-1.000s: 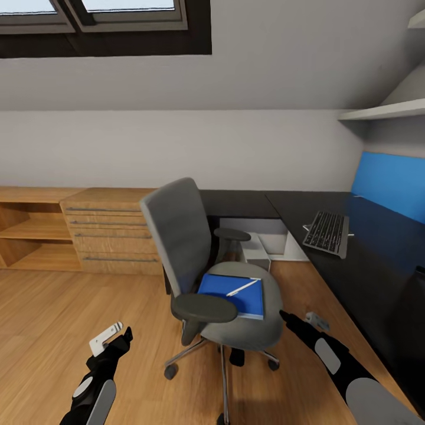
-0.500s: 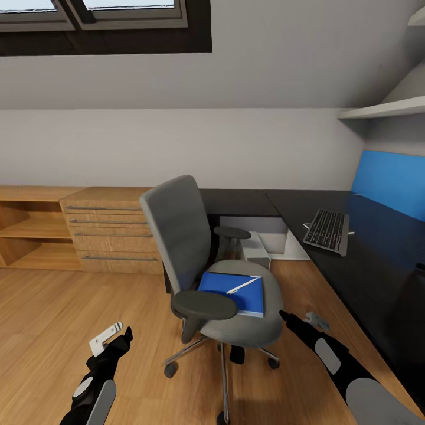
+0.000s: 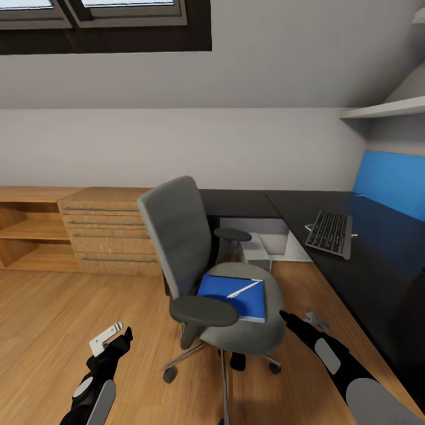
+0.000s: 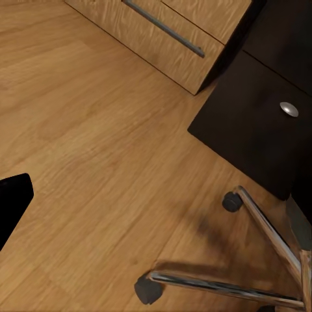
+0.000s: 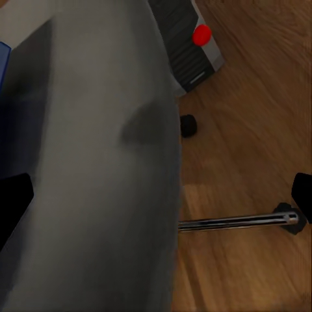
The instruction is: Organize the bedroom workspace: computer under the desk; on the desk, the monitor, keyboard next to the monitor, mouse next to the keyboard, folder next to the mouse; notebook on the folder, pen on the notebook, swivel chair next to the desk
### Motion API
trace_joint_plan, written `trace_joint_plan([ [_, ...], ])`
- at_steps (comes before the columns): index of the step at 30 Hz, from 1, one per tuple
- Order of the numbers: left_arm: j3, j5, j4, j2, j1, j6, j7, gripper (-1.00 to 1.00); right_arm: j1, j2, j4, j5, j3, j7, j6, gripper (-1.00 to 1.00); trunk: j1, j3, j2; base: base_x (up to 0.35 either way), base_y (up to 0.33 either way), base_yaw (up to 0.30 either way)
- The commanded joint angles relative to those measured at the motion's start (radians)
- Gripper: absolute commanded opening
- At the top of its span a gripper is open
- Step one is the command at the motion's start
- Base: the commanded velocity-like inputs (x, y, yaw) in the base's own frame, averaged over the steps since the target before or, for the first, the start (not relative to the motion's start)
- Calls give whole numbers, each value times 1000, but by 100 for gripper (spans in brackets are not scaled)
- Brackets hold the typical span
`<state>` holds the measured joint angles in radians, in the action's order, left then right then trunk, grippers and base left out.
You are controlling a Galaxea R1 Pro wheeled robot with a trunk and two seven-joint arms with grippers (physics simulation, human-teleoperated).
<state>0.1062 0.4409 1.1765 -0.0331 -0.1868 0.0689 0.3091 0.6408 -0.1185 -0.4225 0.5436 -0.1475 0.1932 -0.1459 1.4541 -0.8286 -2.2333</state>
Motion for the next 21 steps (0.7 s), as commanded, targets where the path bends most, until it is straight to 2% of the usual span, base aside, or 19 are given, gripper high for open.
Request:
trace_joint_plan([
  [1,1,6,2,-1,0,5,2,100,0,0,-1,6,-6,5,-7,100,0,-1,0,128,0,0],
  [21,2,7,0,1,0,5,2,100,0,1,-1,6,-6,5,-9,100,0,-1,0,24,0,0],
])
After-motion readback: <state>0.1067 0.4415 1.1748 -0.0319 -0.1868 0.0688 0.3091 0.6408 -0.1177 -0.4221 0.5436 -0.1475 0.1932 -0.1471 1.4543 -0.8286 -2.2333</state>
